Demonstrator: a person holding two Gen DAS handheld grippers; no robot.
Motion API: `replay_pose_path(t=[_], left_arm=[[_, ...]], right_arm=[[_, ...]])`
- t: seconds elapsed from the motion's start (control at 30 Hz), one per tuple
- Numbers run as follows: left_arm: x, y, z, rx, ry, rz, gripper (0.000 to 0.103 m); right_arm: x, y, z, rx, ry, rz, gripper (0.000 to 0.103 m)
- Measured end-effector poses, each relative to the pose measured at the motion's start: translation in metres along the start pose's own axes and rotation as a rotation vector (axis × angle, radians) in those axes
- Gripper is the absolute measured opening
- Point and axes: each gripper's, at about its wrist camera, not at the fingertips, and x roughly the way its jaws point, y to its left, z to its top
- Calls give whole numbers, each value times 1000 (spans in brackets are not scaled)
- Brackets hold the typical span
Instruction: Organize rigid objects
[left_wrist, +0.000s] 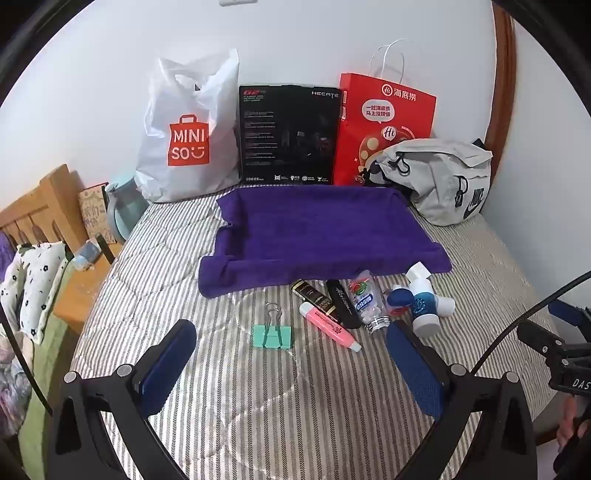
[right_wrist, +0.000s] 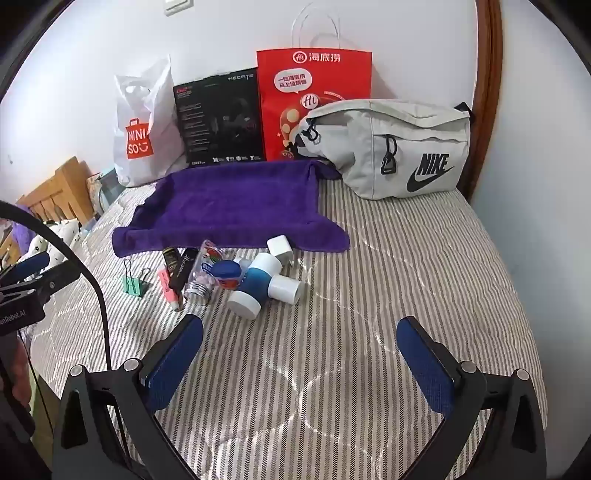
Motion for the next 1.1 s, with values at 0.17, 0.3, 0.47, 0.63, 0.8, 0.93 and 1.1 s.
replay_pose_path(t=[0.17,0.3,0.47,0.63,0.8,0.93,1.1], left_arm=[[-3,5,3,-16,-15,-7,103],[-7,2,5,-3,-22,9,103],[-8,2,4,9,-21,20,103],[-11,0,4,13,-30,25,103],[-14,0,4,11,-37,20,103],[-14,0,5,11,-37,19,103],[-15,-1,3,10,-39,21,103]], right_arm=[[1,0,4,-2,19,2,103],[1,3,1,-13,6,0,103],[-2,4,0,-11,-9,4,103],[-3,7,0,-29,-9,-4,103],[-5,10,0,-31,-13,0,103],[-6,10,0,-34,-13,1,103],[-8,10,0,-33,-16,5,103]])
